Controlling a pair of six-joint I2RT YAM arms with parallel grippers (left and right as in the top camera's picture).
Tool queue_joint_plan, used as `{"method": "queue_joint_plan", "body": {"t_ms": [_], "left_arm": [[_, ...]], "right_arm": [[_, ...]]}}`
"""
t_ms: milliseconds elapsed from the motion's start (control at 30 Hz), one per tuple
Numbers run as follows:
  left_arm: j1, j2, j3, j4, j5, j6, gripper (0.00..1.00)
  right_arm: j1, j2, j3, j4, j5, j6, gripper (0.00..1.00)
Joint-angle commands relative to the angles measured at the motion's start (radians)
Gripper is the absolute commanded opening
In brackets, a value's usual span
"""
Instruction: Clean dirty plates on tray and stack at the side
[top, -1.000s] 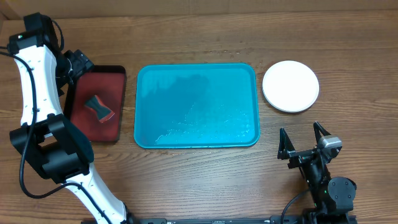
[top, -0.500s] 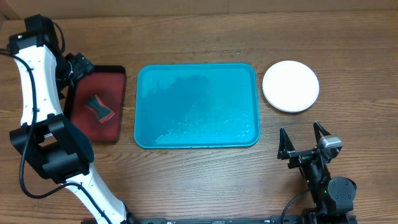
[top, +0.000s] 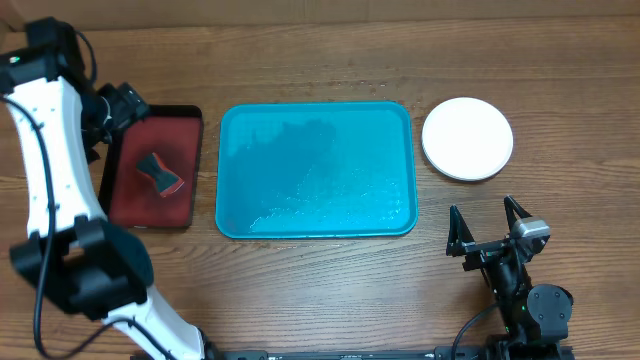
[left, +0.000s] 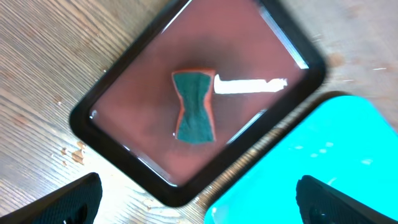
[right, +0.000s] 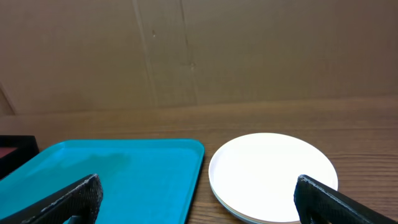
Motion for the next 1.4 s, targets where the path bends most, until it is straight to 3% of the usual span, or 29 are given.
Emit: {"method": "queue_joint_plan", "body": {"t_ms": [0,167,467,700,867,1167,1367], "left_arm": [[-0.024,-0.119,0.008,-0.003,0.040,0.015,1.00],[-0.092,-0.212,0.007,0.004,0.041,0.044,1.00],[-0.276,-0.367,0.007,0.051,0.029,0.229,1.00],[-0.308,-0.462,-0.047,0.072,0.030,0.271,1.00],[-0.306,-0.582,-0.285,0.238,0.031,0.271,1.00],[-0.306,-0.917,-0.859,0.705,0.034,0.270,1.00],[-0.306,-1.201,-1.101,0.748,0.032,0.270,1.00]], "right_arm": [[0.002,-0.009,-0.010,0.004,0.009,-0.003,1.00],[0.002,-0.009,-0.010,0.004,0.009,-0.003,1.00],[0.002,-0.009,-0.010,0.004,0.009,-0.003,1.00],[0.002,-0.009,-0.010,0.004,0.009,-0.003,1.00],[0.002,-0.009,-0.010,0.004,0.009,-0.003,1.00],[0.002,-0.009,-0.010,0.004,0.010,-0.003,1.00],[0.002,-0.009,-0.010,0.004,0.009,-0.003,1.00]]}}
